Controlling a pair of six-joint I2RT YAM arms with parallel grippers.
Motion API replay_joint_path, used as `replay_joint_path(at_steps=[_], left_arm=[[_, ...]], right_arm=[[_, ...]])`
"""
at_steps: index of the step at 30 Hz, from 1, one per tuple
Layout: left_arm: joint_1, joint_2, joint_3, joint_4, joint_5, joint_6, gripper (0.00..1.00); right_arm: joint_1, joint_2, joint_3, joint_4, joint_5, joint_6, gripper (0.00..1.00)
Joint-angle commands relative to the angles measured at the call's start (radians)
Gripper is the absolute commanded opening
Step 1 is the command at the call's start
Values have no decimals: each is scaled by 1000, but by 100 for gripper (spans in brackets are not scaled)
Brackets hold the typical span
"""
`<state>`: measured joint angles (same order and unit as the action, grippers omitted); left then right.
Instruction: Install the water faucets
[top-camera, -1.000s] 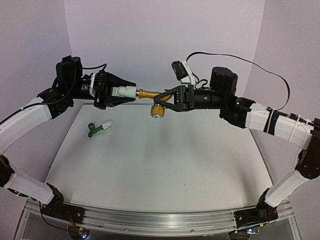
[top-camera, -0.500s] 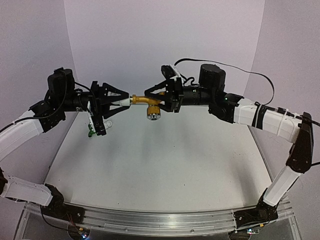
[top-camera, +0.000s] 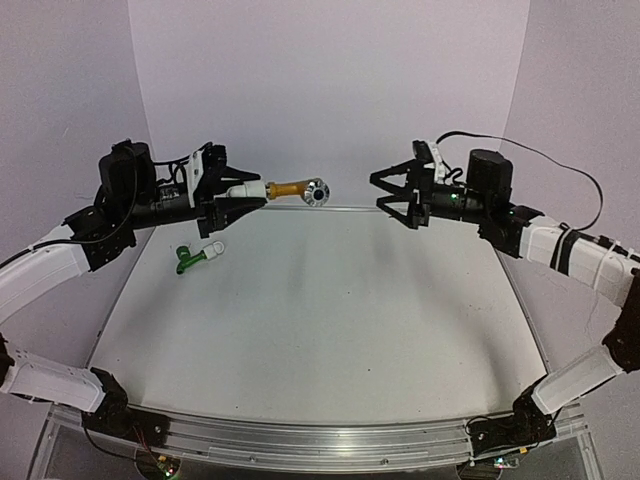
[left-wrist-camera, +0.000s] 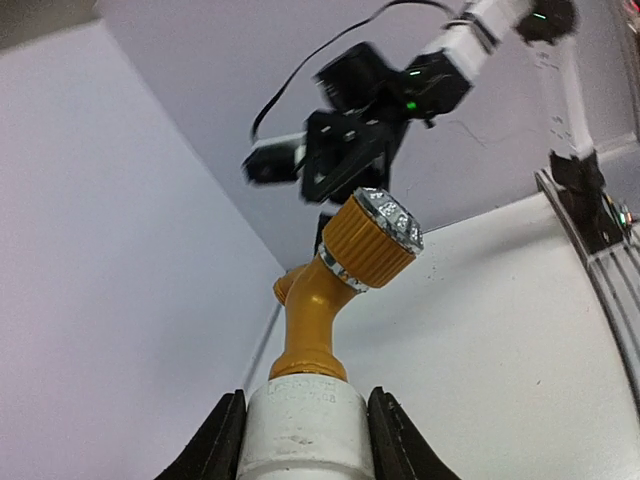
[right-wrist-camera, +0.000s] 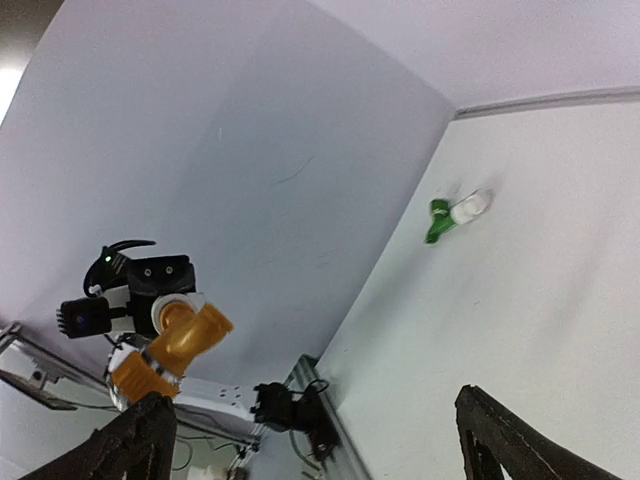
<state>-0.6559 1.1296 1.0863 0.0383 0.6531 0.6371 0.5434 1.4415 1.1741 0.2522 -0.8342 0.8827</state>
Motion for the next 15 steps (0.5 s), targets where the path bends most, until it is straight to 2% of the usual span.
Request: replay_joint_path(at_steps=[1, 3, 7, 9, 11, 15], left_arm=[[1, 31, 43, 78, -263, -592, 0], [1, 44, 50, 76, -324, -829, 0], [2, 65, 47, 68, -342, -1227, 0], [4, 79, 56, 63, -340, -1421, 0], [5, 69, 69, 58, -357, -1521, 0], [6, 12, 25, 57, -482, -1739, 0]], right_arm=[[-61, -118, -48, -106, 100, -311, 98], [-62, -145, -41, -212, 207, -475, 98], [-62, -206, -110, -220, 441, -783, 98], [-62, -206, -123, -209, 481, -910, 98], [-62, -191, -115, -207, 486, -1018, 98], [-62, -178, -93, -200, 434, -1129, 98]])
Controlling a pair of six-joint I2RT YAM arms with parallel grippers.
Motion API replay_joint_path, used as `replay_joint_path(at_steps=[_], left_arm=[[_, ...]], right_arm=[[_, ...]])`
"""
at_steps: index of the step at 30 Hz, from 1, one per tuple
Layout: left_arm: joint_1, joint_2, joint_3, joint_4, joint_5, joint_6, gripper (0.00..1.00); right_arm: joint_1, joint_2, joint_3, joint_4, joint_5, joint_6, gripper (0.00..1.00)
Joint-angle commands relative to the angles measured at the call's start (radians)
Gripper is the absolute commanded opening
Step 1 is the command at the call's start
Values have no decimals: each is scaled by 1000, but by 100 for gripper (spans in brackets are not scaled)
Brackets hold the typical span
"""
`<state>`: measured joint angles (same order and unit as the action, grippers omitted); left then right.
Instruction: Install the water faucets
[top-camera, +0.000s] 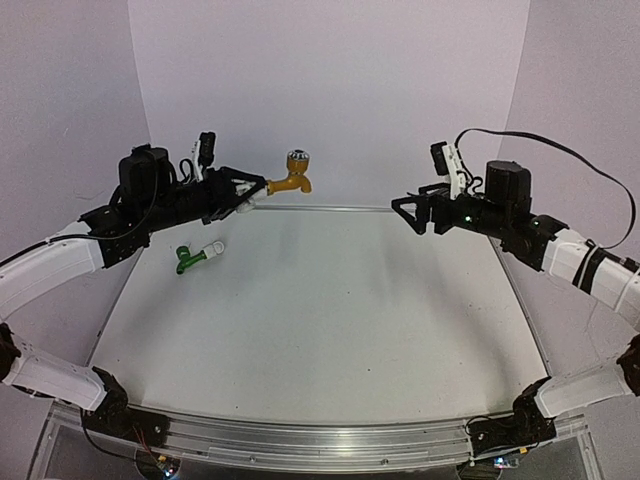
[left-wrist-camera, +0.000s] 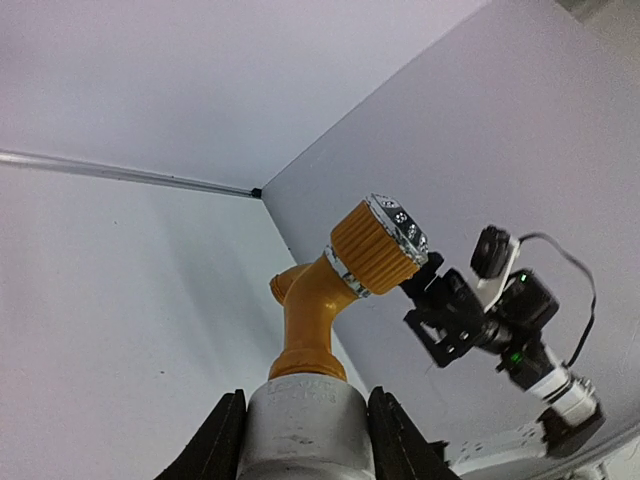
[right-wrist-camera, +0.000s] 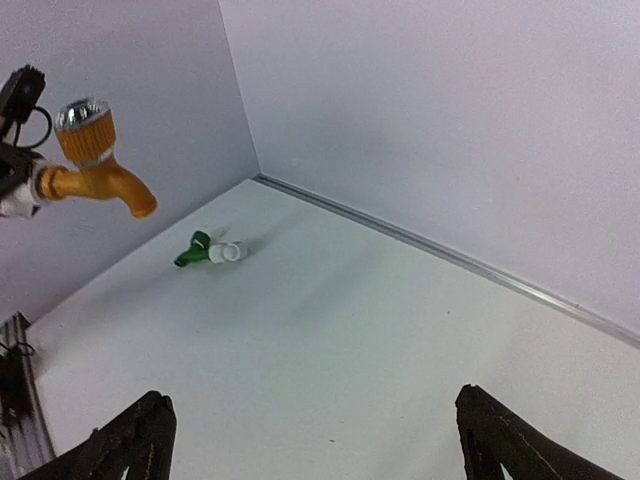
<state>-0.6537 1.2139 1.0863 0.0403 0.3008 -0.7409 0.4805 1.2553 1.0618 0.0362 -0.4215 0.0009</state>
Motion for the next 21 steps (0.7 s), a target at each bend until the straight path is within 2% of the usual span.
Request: replay_joint_path(at_steps=[1, 3, 5, 10, 15, 18, 21], left_arm=[[5, -82, 14, 55, -143, -395, 0], [8, -84, 9, 55, -132, -451, 0], [13, -65, 21, 55, -84, -495, 0], [30, 43, 52, 56, 189, -697, 0], [31, 150, 69, 57, 469, -835, 0], [31, 167, 70, 60, 584, -858, 0], [31, 186, 82, 59, 697, -853, 0]], right_arm=[[3, 3, 17, 23, -1, -276, 98], [8, -14, 4, 53, -46, -351, 98], [17, -29, -18, 80, -130, -493, 98], [64, -39, -60, 97, -302, -885, 98], [171, -15, -112, 258, -274, -1147, 98], [212, 4, -157, 377, -257, -1279, 98], [249, 28, -175, 407, -208, -1390, 98]])
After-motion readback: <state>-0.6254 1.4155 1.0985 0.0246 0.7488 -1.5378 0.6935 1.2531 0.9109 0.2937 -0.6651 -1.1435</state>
